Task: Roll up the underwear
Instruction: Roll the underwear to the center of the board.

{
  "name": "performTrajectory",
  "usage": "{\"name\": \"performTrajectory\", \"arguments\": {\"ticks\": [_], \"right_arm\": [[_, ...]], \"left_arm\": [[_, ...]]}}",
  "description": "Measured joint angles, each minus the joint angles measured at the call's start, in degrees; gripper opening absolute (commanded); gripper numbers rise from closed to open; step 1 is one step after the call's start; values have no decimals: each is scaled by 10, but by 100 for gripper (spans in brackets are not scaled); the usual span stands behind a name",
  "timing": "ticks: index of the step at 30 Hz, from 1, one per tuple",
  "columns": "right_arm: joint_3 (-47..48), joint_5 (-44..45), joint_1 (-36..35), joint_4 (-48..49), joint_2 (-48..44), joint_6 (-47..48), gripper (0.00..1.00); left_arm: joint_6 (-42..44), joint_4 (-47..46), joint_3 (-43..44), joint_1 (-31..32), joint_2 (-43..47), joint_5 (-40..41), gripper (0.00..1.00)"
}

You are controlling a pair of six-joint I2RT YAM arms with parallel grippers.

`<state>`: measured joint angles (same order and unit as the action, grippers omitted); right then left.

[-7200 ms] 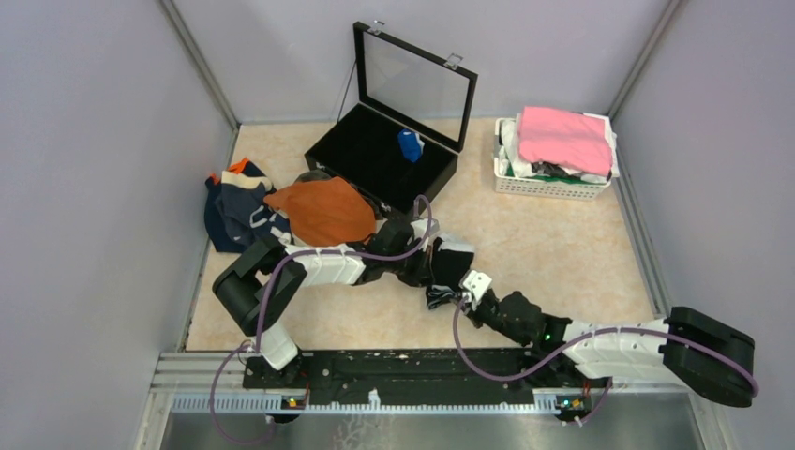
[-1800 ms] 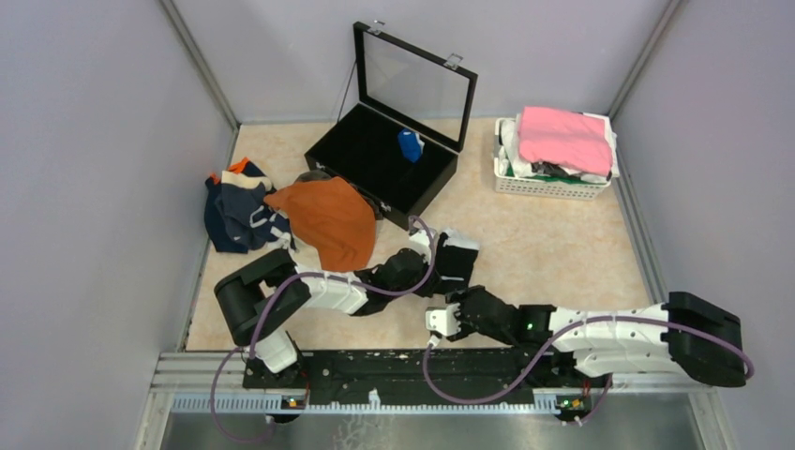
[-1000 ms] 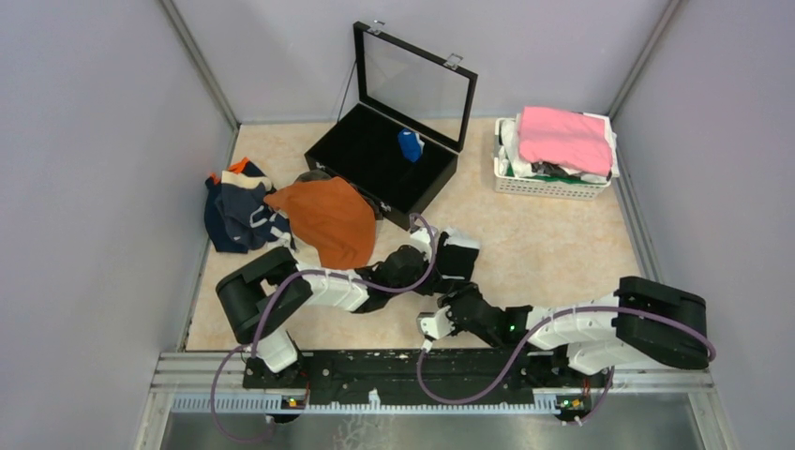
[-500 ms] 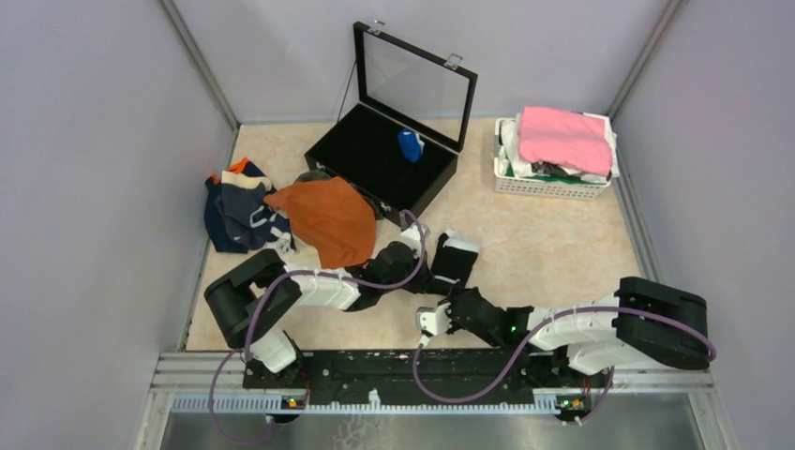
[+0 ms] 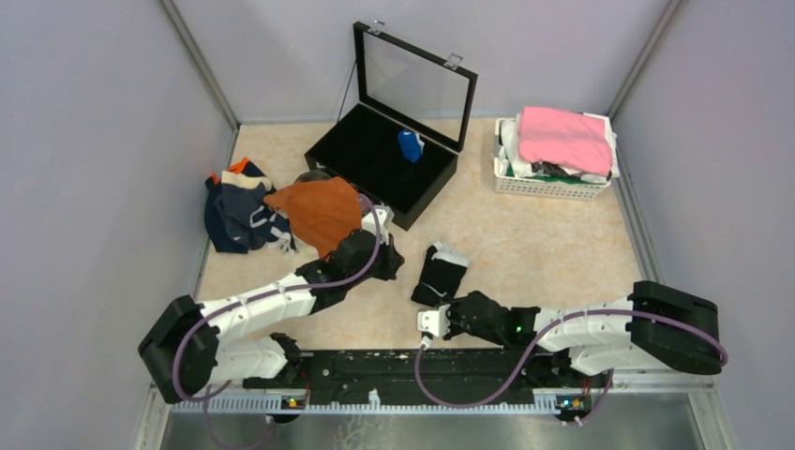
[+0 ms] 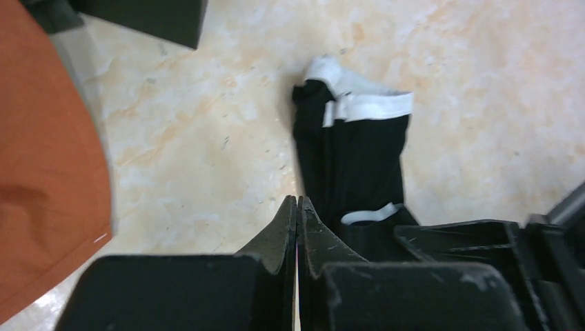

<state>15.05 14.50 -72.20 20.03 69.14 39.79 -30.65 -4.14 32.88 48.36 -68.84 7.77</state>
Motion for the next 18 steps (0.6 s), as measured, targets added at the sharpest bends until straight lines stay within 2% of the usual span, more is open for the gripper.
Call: {"name": "performTrajectory", "arguments": {"ticks": [5,13,18], "right_arm": [[3,-46,0,3,0,-27,0],[4,-93,0,22,0,-86,0],[4,-111,2,31,4,-116,0]], "left_arm": [[21,-13,-6,-1,29,-65,0],[31,-68,-34,0,-46,-205,0],[38,-84,-34,1,-67,-245,0]]}}
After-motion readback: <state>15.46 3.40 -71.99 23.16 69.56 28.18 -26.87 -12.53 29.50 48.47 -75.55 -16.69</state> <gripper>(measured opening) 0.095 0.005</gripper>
